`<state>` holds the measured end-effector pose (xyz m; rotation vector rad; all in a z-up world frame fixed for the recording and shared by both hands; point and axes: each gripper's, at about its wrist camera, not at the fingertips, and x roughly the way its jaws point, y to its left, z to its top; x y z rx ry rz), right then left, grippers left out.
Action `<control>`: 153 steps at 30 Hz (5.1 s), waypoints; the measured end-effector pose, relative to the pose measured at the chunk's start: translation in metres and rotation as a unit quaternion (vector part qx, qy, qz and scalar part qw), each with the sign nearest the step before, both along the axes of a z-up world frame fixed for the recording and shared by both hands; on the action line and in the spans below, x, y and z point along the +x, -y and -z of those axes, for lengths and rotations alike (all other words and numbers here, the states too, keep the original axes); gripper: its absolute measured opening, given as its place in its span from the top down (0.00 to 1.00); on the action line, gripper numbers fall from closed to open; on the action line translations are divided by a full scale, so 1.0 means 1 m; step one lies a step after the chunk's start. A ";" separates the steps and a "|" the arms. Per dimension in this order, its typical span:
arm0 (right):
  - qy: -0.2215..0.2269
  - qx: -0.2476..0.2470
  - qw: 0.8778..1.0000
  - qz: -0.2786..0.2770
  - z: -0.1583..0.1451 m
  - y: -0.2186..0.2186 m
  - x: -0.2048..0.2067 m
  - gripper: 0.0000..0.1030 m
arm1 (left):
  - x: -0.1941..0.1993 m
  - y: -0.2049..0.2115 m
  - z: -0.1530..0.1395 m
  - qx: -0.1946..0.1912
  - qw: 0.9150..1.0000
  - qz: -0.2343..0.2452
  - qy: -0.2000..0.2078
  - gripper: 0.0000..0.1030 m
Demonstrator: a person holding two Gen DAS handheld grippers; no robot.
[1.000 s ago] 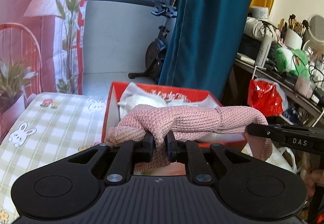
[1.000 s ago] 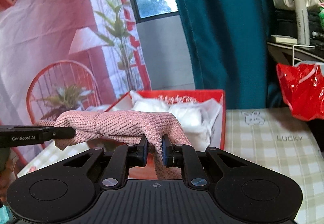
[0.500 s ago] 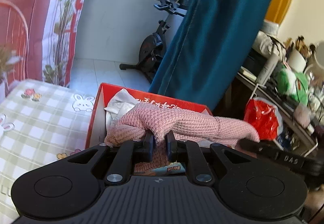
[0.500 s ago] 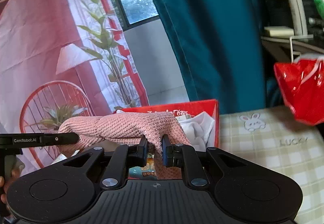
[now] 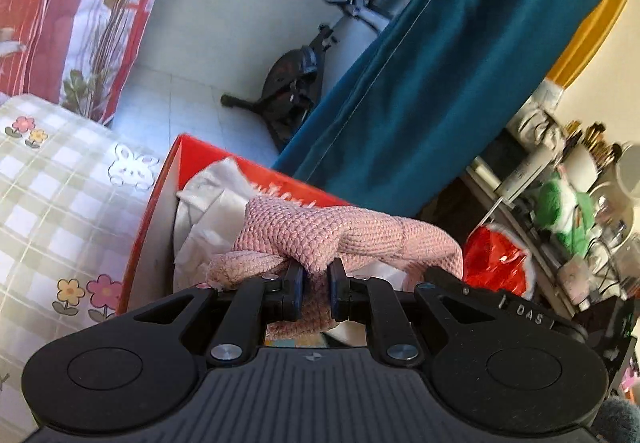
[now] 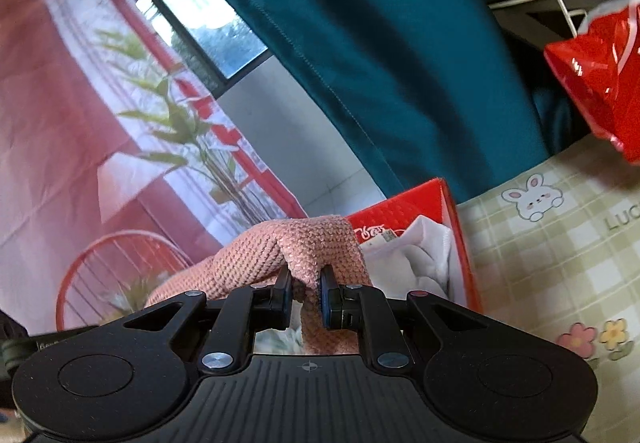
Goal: Organize soft objects
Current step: 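Lower the pink scarf into the red box and open the left tool, then move the left tool to the green tasseled ornament and grasp it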
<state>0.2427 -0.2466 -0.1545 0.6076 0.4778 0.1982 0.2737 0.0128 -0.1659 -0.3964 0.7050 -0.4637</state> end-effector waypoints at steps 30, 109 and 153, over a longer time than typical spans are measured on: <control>-0.043 -0.193 0.980 -0.039 0.003 -0.030 0.000 0.69 | 0.014 0.018 -0.003 0.117 0.993 -0.007 0.013 0.83; -0.146 -0.285 0.936 -0.143 0.099 -0.017 -0.146 0.49 | -0.097 0.046 0.072 0.168 0.985 0.037 -0.034 0.19; -0.060 -0.269 0.941 -0.195 0.066 -0.086 -0.101 0.58 | -0.075 0.066 0.069 0.061 0.990 0.116 -0.059 0.72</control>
